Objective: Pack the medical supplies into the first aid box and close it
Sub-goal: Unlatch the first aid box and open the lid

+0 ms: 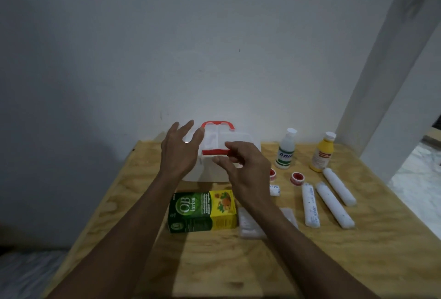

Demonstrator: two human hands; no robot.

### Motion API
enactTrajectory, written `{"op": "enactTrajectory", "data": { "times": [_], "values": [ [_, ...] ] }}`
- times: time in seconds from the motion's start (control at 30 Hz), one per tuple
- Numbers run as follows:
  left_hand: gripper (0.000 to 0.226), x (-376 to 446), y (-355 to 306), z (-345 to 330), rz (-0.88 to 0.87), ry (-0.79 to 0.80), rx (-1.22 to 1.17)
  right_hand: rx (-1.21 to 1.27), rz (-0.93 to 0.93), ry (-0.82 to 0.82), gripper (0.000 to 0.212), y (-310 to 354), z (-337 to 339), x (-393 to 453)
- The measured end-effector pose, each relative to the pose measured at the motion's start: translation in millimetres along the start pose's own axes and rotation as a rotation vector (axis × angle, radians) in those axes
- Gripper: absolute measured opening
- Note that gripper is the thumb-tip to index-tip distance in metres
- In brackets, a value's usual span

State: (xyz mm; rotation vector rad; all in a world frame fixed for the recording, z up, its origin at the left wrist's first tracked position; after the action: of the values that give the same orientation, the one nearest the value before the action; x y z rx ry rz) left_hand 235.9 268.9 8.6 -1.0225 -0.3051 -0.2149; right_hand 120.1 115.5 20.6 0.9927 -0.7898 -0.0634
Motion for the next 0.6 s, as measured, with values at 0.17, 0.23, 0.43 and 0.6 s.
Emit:
{"op": "enactTrajectory", "data": {
  "times": [0.17,0.23,0.43,0.6],
  "values": [
    [0.057,0,1,-1,-0.009,0.023,0.063,-0.401,0.24,0.042,0.024,4,0,22],
    [0.06,-1,-1,-1,-0.018,0.016,0.062,-0.401,0.236,0.095,0.024,4,1,29],
    [0.065,-11,-1,8,0.034,-0.052,-0.055,-0.327,0.22,0.176,0.025,6,-1,40],
    [0.064,-14,9,11,0.111,-0.066,-0.14,-0.282,0.251,0.155,0.025,8,0,42]
  ]
}}
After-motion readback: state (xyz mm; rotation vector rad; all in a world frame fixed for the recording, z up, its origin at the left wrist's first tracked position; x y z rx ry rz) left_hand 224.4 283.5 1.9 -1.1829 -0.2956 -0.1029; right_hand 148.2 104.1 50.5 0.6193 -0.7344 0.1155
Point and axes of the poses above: each hand's wrist, its own x-axis towards the middle knuckle, its own z-axis out of the back of the hand, y = z × x, the point moved 8 cm from there along x, towards the middle knuckle, and after that the axes turned 3 degrees about -z, right-handed, at the moved point
